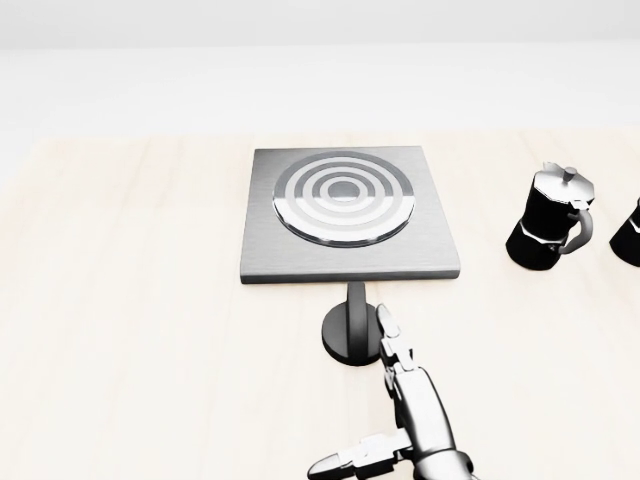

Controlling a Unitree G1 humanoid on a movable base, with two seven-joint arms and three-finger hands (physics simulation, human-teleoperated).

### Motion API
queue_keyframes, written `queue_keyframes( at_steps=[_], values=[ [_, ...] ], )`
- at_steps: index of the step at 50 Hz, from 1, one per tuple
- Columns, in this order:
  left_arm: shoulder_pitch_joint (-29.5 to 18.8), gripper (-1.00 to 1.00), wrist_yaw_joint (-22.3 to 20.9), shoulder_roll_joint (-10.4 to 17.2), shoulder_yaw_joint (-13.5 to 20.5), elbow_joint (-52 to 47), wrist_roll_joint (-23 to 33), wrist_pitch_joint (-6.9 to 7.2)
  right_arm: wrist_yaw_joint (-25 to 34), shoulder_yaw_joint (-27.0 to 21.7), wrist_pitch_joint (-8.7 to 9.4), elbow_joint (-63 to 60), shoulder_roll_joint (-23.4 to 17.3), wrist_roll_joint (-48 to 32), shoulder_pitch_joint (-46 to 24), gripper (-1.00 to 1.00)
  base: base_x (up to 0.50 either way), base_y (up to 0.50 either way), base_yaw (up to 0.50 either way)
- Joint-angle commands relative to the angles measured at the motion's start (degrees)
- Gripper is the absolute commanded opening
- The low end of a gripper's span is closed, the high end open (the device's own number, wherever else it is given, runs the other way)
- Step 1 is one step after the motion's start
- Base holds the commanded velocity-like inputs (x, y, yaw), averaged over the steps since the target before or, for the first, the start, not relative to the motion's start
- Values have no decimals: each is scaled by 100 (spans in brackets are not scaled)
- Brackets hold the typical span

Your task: Turn off the stove.

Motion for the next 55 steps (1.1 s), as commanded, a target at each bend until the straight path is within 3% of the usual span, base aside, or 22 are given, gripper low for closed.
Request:
queue_keyframes(
  at_steps=[1, 19, 25, 32, 36, 41, 47, 49, 52, 53, 55],
  values=[
    [5, 100, 5, -2, -5, 11, -10, 0, -9, 46, 0, 584, 69, -83, -247, 100, 0, 0, 0],
    [9, 100, 14, 7, -7, 1, -29, 0, 69, 376, 0, 1045, 297, -487, -580, 100, 0, 0, 0],
    [13, 100, 6, -5, 17, -46, -43, 0, 364, 601, 0, 979, 472, -635, -693, 100, 0, 0, 1],
    [-7, 100, 20, 1, -6, 20, -25, 0, 786, 732, 321, 929, 569, -687, -774, 100, 0, 0, 1],
    [17, 100, 2, -21, 18, -67, -43, 0, 668, 448, 263, 1562, 583, -686, -1447, 100, 0, 0, 0],
    [8, 100, 8, -9, 8, -35, -48, 0, 188, -97, 584, 2251, 415, -591, -2719, 100, 0, 0, 0],
    [4, 100, 23, -2, -5, -77, -59, 0, -103, -699, 141, 4557, -47, -116, -4606, 100, 0, 0, 0],
    [-6, 100, 19, -2, -5, -60, -58, 0, -331, -788, 74, 5123, -253, -118, -5107, 100, 1, 0, 0],
    [-19, 100, 29, 7, -12, -46, -58, 0, -525, -948, 225, 5465, -504, 1, -5637, 100, 0, 0, 0],
    [-26, 100, 38, 14, -16, -46, -60, 0, -553, -1040, 391, 5593, -654, 55, -5935, 100, 1, 0, 0],
    [-4, 100, 32, 12, -6, -104, -84, 0, -502, -1110, 536, 5661, -775, 118, -6228, 100, 1, 0, 0]
  ],
)
